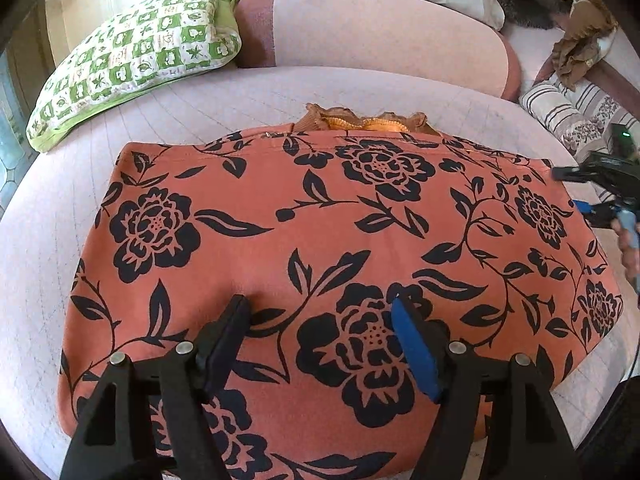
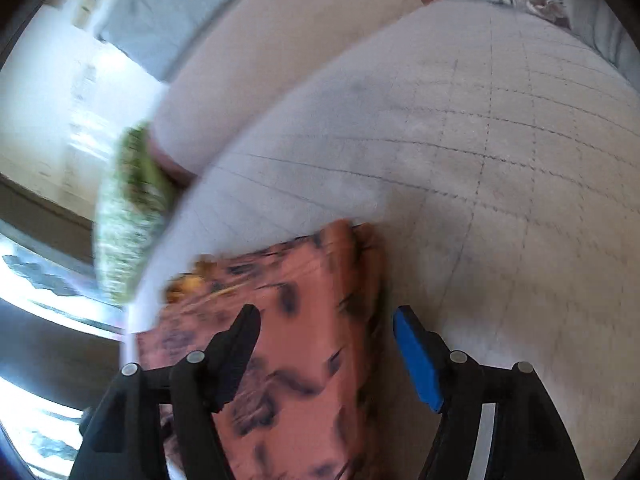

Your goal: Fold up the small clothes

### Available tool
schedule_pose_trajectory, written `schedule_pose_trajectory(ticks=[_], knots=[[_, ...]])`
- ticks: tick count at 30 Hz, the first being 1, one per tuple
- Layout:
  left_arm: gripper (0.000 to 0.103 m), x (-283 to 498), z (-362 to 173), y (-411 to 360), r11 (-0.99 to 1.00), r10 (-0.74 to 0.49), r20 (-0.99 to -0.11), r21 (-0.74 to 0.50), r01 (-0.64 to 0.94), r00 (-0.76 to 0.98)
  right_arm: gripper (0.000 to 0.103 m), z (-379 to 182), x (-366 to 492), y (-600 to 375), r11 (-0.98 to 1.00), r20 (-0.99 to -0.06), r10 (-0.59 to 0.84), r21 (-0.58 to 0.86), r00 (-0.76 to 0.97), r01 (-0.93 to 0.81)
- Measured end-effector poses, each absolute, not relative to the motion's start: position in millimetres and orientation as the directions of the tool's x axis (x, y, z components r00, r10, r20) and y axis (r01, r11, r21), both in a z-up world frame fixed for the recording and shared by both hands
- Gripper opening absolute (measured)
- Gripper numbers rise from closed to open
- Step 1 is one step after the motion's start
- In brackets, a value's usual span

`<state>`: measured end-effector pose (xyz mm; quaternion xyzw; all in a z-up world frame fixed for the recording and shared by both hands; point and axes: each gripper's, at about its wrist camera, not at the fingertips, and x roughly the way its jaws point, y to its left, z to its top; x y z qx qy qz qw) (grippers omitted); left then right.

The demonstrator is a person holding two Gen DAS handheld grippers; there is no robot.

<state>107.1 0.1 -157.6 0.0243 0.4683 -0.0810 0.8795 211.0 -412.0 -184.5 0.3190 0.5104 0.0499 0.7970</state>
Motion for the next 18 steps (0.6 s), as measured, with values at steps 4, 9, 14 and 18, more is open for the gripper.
schedule_pose_trajectory(ticks=[4, 9, 14, 18], knots=[[0.076, 106, -158, 1, 0.984, -0.124, -0.823, -0.03, 0.175, 0.555, 0.015, -168, 217, -396, 0.832, -0.776, 0.385, 0.526, 0.5, 0.176], [0.077, 107, -157, 1, 0.984, -0.122, -0.827, -0.028, 0.176, 0.549, 0.021, -184, 211, -413, 0.808, -0.792, 0.34, 0.522, 0.508, 0.273], [0.077, 105, -146, 9, 0.986, -0.144, -0.824, -0.072, 0.151, 0.548, 0.073, -129, 146, -418, 0.785, -0.714, 0.298, 0.561, 0.634, 0.263], [0.077, 103, -139, 13, 0.988, -0.151, -0.809, -0.101, 0.12, 0.568, 0.073, -108, 66, -417, 0.708, -0.651, 0.292, 0.64, 0.701, 0.299]])
